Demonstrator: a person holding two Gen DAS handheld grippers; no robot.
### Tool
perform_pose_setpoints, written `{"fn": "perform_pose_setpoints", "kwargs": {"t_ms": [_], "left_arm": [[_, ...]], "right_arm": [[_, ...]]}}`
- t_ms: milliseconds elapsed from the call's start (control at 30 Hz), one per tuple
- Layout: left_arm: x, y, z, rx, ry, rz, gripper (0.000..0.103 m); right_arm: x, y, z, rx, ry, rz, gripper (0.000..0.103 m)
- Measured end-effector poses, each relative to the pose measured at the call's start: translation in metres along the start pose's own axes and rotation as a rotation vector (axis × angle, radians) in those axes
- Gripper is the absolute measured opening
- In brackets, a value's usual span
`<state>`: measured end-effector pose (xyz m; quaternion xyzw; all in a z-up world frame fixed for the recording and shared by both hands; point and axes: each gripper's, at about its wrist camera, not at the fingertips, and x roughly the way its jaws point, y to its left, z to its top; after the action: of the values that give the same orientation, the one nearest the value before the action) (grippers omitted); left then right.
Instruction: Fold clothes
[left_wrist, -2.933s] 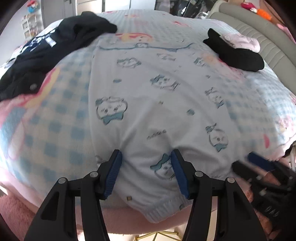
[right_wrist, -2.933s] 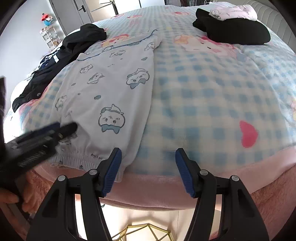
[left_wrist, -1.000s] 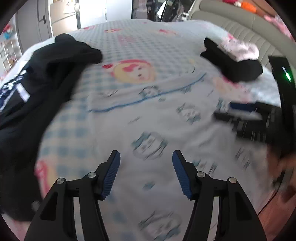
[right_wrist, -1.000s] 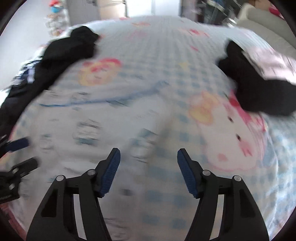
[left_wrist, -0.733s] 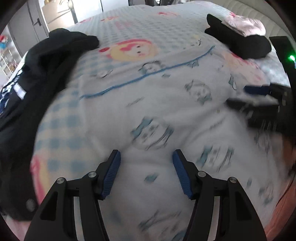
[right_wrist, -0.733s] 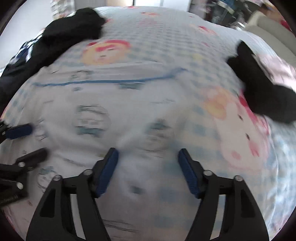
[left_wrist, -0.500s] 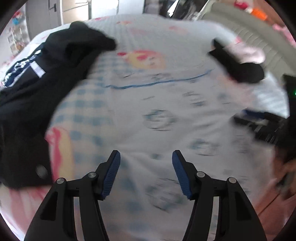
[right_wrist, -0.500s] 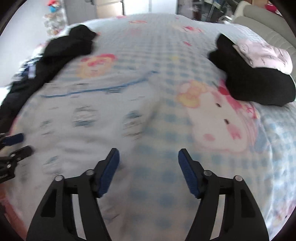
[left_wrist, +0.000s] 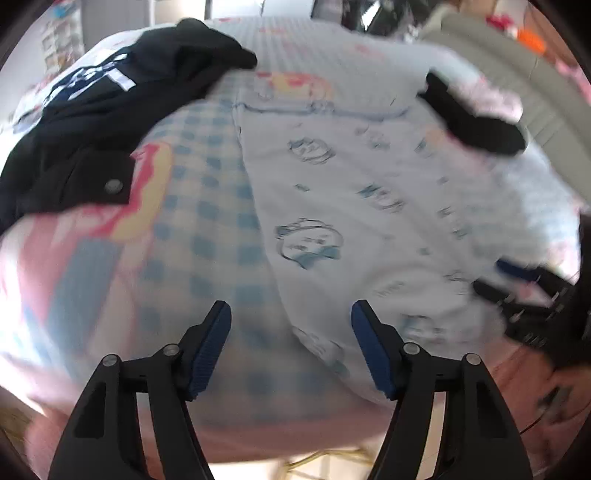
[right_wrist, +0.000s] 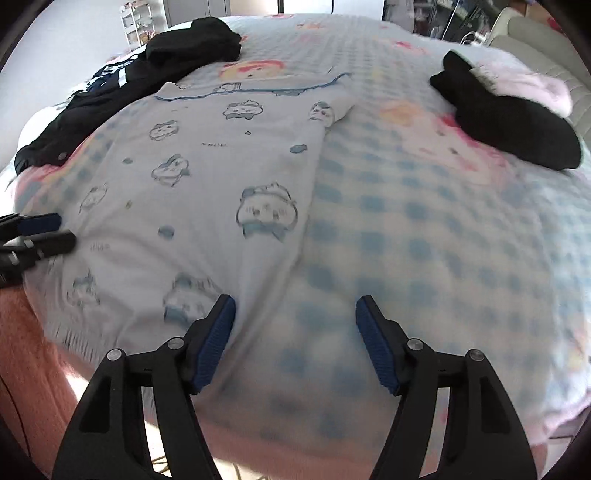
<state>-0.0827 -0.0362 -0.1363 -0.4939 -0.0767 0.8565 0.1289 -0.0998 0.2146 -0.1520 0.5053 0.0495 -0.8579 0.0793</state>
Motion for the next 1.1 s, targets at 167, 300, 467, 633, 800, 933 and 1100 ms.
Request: {"fn": "perform_pose_setpoints", "kwargs": {"t_ms": [167,300,467,633,800,933,1100], "left_arm": [[0.005,-0.007,-0.015,0.001,0.034,0.034,0.055],[0.013,-0.013,-0.025,0.013,0.065,0.067,0.051],[0.016,-0.007,-0.034,-0.004,0.083,0.111,0.053],[0.002,-0.002,-0.041,-0.05,0.042,0.114,0.053],[-0.008,0.001,-0.05,-0.152,0.031,-0.065,0.052],[0.007,-0.001,-0.053,-0.215,0.081,-0.208,0.052],[0.023,-0.004,-0.059,-0.232,0.129,-0.209,0.05]], "right_arm": [[-0.006,0.023,-0.01,0.001,-0.009,0.098,0.068],[0.002,0.028,-0.023,0.014,0.039,0.053,0.069],[-0.002,0.018,-0.032,0.075,0.04,0.042,0.07],[-0.013,0.013,-0.038,0.135,0.032,0.032,0.07],[-0.016,-0.002,-0.042,0.253,0.033,0.179,0.07],[-0.012,-0.004,-0.044,0.315,0.055,0.307,0.066],[-0.005,0.015,-0.047,0.219,0.084,0.238,0.052]]}}
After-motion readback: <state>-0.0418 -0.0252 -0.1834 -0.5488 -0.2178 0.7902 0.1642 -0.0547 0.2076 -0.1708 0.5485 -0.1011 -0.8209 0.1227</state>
